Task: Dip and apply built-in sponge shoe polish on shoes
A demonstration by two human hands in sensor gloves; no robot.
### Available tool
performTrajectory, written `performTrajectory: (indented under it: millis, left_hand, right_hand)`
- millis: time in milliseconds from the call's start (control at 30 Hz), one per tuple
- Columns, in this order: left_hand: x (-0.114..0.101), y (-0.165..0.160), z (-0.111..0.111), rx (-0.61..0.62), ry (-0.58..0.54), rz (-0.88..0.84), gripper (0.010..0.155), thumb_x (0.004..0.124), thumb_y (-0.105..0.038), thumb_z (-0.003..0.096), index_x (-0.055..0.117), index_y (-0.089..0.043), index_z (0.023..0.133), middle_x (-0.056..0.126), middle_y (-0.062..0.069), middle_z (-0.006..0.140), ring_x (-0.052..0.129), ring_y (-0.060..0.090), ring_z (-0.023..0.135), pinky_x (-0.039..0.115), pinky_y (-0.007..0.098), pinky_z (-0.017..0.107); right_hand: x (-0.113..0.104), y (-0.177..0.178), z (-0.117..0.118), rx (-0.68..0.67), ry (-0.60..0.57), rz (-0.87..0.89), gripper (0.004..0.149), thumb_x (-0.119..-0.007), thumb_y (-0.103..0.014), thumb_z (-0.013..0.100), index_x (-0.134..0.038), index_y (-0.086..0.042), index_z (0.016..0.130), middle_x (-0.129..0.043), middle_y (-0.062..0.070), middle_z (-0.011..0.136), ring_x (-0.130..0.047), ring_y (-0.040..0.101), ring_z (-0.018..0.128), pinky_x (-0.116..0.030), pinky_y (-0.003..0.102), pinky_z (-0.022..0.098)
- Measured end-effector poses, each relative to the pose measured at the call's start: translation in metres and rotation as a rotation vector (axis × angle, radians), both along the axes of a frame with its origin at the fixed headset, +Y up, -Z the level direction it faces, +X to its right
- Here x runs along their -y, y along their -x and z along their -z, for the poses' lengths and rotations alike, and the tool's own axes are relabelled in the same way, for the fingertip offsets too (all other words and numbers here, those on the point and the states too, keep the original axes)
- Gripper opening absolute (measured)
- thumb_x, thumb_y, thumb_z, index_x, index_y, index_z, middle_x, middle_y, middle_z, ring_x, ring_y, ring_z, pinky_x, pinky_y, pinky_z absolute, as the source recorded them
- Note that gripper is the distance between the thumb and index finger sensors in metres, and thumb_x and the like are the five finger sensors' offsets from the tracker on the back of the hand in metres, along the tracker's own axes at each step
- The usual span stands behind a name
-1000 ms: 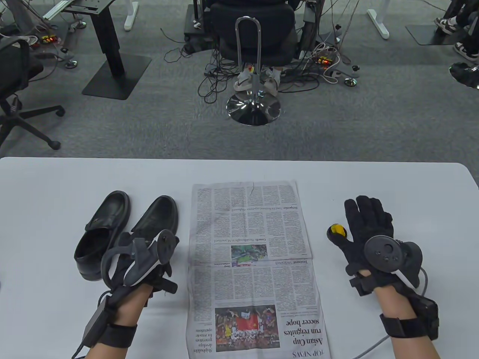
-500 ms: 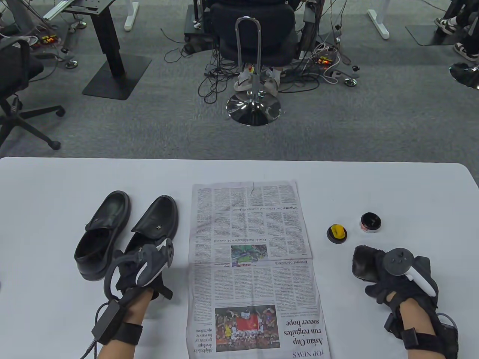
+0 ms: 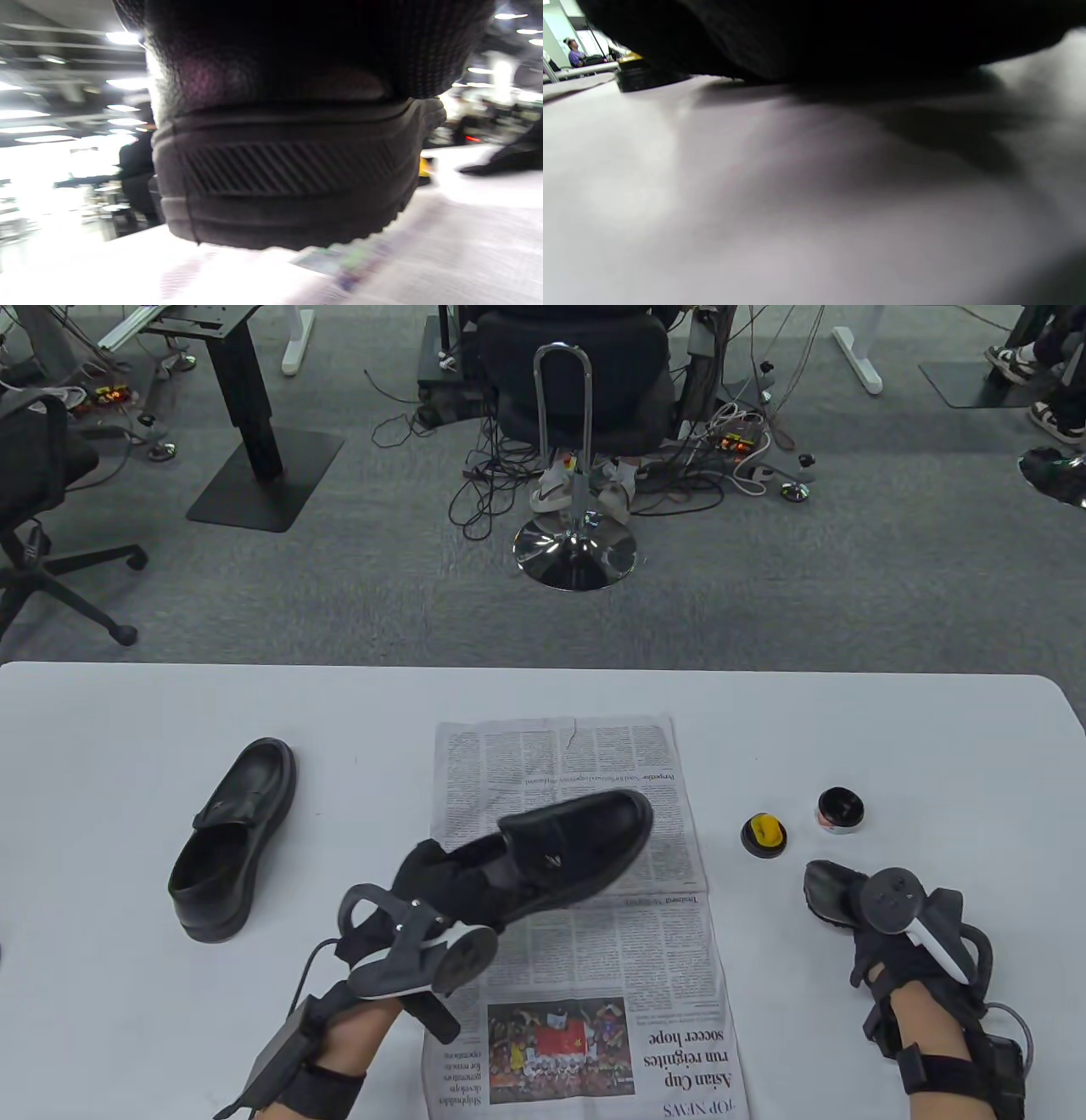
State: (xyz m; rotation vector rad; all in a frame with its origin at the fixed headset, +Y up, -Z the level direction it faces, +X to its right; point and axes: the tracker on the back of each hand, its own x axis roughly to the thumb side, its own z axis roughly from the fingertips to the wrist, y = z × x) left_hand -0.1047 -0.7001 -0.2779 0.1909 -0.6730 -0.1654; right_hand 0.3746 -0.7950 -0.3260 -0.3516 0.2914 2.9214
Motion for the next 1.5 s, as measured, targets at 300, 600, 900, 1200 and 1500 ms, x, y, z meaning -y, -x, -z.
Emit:
performTrajectory:
  millis: [300,600,900,1200,1500]
  left_hand:
    - [0.065,-0.028,0.005,0.023,0.209,0.095,0.029,0.085,-0.051,0.0406,0.077,-0.044,0.067,0.089,-0.021,0.066,0.09,0.011,0.061,0.054,0.064,0.076]
    - [0.074,-0.031,0.006,-0.043,0.17,0.121,0.042,0.077,-0.064,0.0391,0.073,-0.052,0.079,0.086,-0.024,0.084,0.089,0.009,0.072,0.053,0.062,0.078]
    - [0.076,-0.029,0.003,-0.044,0.116,0.079,0.038,0.077,-0.064,0.0393,0.077,-0.052,0.075,0.089,-0.023,0.079,0.091,0.009,0.066,0.054,0.061,0.077]
    - [0.075,-0.03,0.002,-0.066,0.102,0.093,0.037,0.077,-0.065,0.0393,0.08,-0.049,0.072,0.093,-0.019,0.066,0.092,0.007,0.054,0.057,0.06,0.075]
    - [0.075,-0.03,0.002,-0.063,0.097,0.083,0.037,0.076,-0.066,0.0394,0.08,-0.048,0.072,0.093,-0.019,0.064,0.092,0.007,0.054,0.057,0.06,0.076]
  right_hand:
    - [-0.006,-0.012,-0.002,0.047,-0.111,0.145,0.052,-0.073,-0.022,0.045,-0.07,-0.023,0.097,-0.065,0.013,0.101,-0.072,0.045,0.092,-0.068,0.055,0.064]
    - [-0.081,0.092,-0.005,-0.26,-0.491,0.353,0.051,-0.073,-0.023,0.045,-0.072,-0.024,0.096,-0.069,0.012,0.099,-0.076,0.044,0.091,-0.07,0.055,0.063]
    - [-0.06,0.276,0.005,-0.632,-0.197,0.377,0.051,-0.071,-0.024,0.046,-0.07,-0.027,0.097,-0.067,0.01,0.101,-0.071,0.046,0.094,-0.067,0.058,0.065]
    - [-0.025,0.242,0.017,-0.446,-0.196,0.127,0.051,-0.071,-0.021,0.045,-0.071,-0.02,0.096,-0.071,0.014,0.098,-0.07,0.046,0.093,-0.057,0.059,0.066]
    - [-0.032,0.268,-0.013,-0.632,-0.244,0.582,0.052,-0.072,-0.02,0.045,-0.069,-0.021,0.097,-0.063,0.012,0.102,-0.063,0.043,0.097,-0.054,0.055,0.068]
